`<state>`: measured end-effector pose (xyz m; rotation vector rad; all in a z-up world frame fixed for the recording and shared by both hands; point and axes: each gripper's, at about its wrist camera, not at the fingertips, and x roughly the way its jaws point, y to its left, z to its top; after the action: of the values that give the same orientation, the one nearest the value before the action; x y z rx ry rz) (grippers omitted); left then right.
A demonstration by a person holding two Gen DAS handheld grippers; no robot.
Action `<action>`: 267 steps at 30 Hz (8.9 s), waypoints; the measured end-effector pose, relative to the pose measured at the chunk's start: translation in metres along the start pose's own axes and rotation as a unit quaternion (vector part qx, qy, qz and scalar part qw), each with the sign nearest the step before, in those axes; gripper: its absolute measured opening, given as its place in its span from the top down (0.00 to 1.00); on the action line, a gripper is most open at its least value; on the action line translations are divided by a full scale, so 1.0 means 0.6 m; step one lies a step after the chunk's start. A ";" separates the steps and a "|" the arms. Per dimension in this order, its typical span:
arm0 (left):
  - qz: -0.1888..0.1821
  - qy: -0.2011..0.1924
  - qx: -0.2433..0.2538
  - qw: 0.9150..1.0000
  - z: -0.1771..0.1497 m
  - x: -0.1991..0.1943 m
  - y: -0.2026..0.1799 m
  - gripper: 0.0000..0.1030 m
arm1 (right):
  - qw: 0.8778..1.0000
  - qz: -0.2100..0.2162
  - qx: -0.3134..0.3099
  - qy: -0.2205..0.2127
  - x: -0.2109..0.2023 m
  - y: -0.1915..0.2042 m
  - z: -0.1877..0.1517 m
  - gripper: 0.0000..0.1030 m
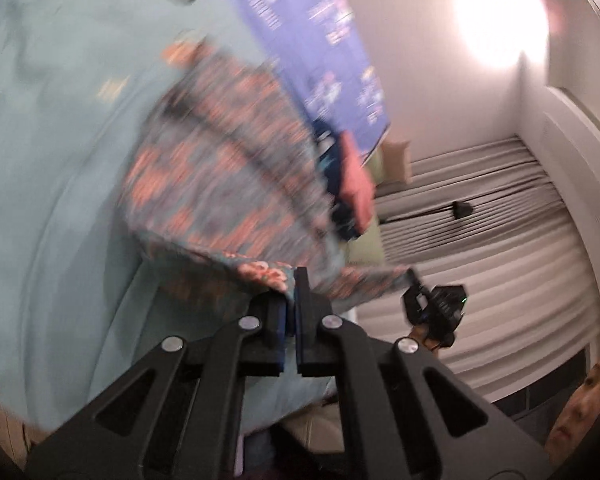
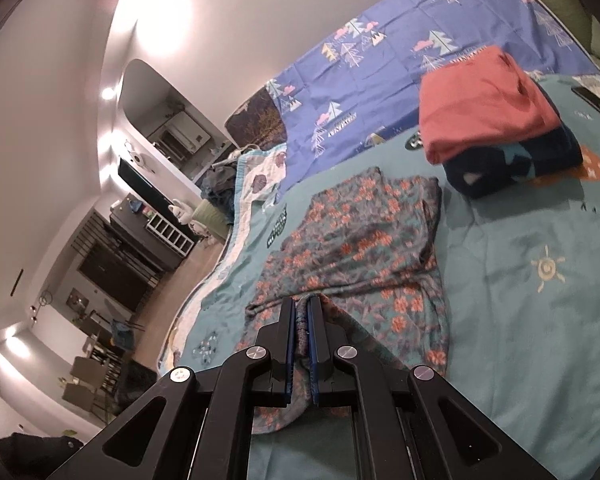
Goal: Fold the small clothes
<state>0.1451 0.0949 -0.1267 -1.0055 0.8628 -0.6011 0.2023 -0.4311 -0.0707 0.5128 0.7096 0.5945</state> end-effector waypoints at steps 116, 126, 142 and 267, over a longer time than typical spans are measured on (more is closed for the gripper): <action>0.196 0.012 0.123 0.973 0.254 0.304 0.060 0.40 | 0.898 -0.240 -0.319 0.186 0.472 0.069 -0.038 0.45; 0.216 0.002 0.136 0.967 0.191 0.249 0.088 0.40 | 0.933 -0.144 -0.272 0.185 0.571 0.107 0.089 0.45; 0.191 0.013 0.136 0.972 0.196 0.237 0.101 0.40 | 0.925 -0.153 -0.258 0.233 0.576 0.024 0.127 0.40; 0.184 -0.140 0.309 0.923 0.010 0.496 -0.244 0.86 | 0.951 -0.089 -0.042 0.291 0.464 -0.031 0.305 0.71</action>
<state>0.3030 -0.1946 -0.0931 -0.3255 0.5294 -0.3534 0.5105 -0.3044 -0.0871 0.1818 1.2712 0.6059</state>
